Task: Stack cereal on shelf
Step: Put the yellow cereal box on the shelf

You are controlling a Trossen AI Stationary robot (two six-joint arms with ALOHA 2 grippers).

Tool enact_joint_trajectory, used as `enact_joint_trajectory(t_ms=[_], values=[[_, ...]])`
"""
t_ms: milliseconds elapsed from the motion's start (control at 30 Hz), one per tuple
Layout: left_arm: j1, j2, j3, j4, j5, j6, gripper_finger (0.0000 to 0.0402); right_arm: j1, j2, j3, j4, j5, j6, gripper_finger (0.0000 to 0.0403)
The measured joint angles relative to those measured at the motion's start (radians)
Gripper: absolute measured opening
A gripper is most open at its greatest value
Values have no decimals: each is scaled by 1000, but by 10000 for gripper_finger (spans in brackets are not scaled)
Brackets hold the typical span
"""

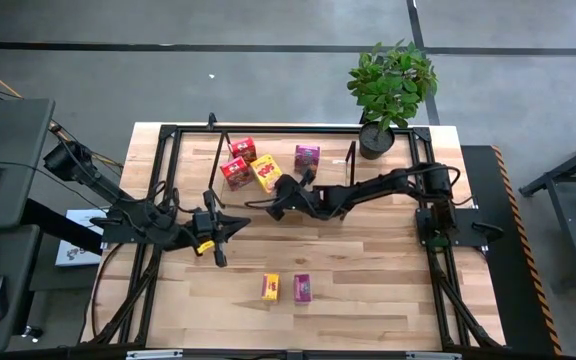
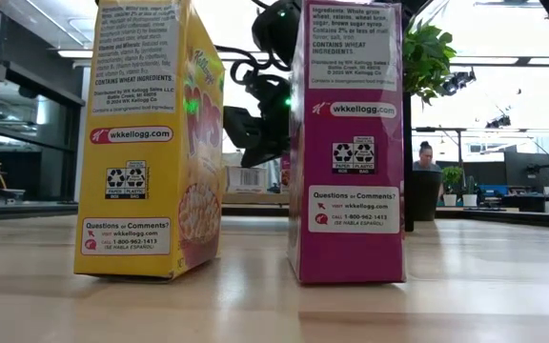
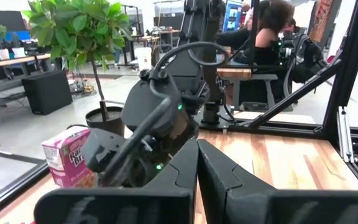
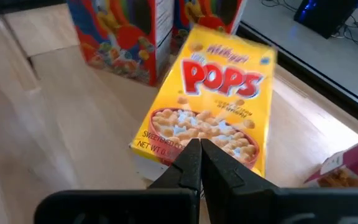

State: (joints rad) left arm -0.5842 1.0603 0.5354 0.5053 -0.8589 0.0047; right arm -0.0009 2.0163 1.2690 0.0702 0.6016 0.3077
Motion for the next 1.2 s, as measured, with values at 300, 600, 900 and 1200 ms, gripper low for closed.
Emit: enact_joint_trajectory(t_ms=[300, 600, 900, 1200], values=[[0, 0, 0, -15, 0, -21, 0, 37, 0, 0, -35, 38, 5, 0], [0, 0, 0, -15, 0, -27, 0, 68, 1, 0, -46, 33, 19, 0], [0, 0, 0, -15, 0, -28, 0, 70, 1, 0, -54, 35, 35, 0], [0, 0, 0, -16, 0, -29, 0, 72, 1, 0, -106, 31, 85, 0]])
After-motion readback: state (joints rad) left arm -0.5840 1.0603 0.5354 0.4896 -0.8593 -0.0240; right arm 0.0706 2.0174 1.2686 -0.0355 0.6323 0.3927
